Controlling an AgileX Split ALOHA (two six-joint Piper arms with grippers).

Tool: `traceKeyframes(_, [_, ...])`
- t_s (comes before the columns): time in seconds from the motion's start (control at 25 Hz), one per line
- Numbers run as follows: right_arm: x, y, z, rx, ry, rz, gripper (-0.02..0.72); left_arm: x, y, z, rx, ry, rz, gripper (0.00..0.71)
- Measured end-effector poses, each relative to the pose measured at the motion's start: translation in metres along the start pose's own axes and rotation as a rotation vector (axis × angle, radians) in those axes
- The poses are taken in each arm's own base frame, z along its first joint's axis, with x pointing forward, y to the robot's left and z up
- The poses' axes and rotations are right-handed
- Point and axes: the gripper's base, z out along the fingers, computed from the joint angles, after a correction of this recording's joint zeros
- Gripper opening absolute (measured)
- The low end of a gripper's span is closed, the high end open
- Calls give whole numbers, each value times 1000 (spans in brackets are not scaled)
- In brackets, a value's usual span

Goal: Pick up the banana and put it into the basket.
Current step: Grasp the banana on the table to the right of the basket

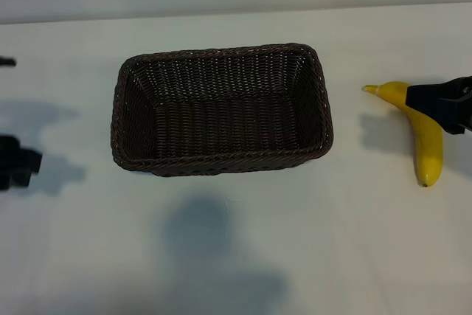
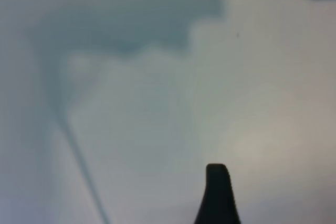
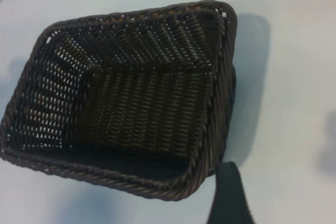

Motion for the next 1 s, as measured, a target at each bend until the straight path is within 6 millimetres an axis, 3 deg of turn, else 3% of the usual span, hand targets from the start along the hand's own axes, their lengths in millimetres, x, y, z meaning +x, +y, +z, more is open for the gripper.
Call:
traceKeyframes(0.44, [0,0,0,0,0,-1,501,86,-1,-5,-1,-145,-2,572])
traceKeyframes(0.64, [0,0,0,0,0,-2,501,109,-1,-11,-1,-225,-9,572])
traceKeyframes(1.0, [0,0,0,0,0,-1,501,132,-1,-25,1,-375,-28,572])
